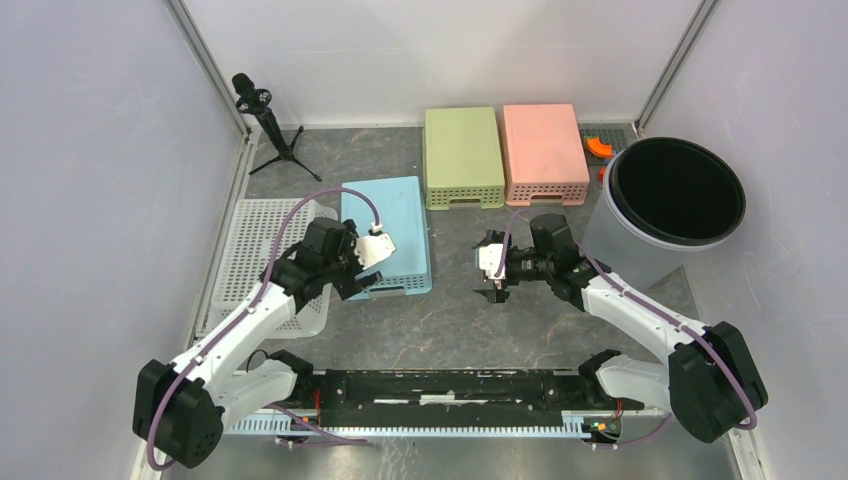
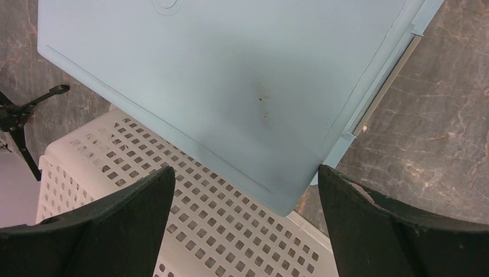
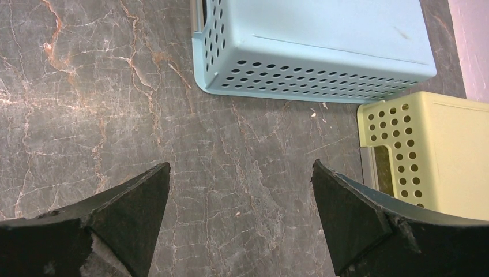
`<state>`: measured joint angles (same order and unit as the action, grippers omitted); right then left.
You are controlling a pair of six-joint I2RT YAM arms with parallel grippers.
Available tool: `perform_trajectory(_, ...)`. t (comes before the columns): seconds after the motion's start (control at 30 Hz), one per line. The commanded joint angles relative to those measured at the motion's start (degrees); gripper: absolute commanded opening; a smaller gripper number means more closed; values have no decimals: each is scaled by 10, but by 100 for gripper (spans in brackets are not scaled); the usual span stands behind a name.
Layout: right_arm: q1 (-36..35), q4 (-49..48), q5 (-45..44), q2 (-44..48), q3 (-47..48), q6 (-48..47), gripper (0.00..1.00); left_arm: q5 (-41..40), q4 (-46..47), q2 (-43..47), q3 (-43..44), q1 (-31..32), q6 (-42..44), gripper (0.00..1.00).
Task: Turn the large container upside down
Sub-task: Move the container to the center of the board.
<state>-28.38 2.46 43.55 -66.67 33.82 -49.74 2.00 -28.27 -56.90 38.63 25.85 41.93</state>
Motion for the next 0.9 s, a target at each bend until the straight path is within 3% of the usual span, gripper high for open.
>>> perform_trajectory(0.0, 4, -7, 11, 13, 0, -3, 98, -48, 52, -17, 25, 1, -21, 100)
perform_trajectory(0.37, 5, -6, 11, 14, 0, -4, 98, -118, 107, -58, 45, 1, -8, 100)
perform_trajectory(0.87, 9, -4, 12, 14, 0, -6, 98, -134, 123, -115, 84, 1, -3, 100)
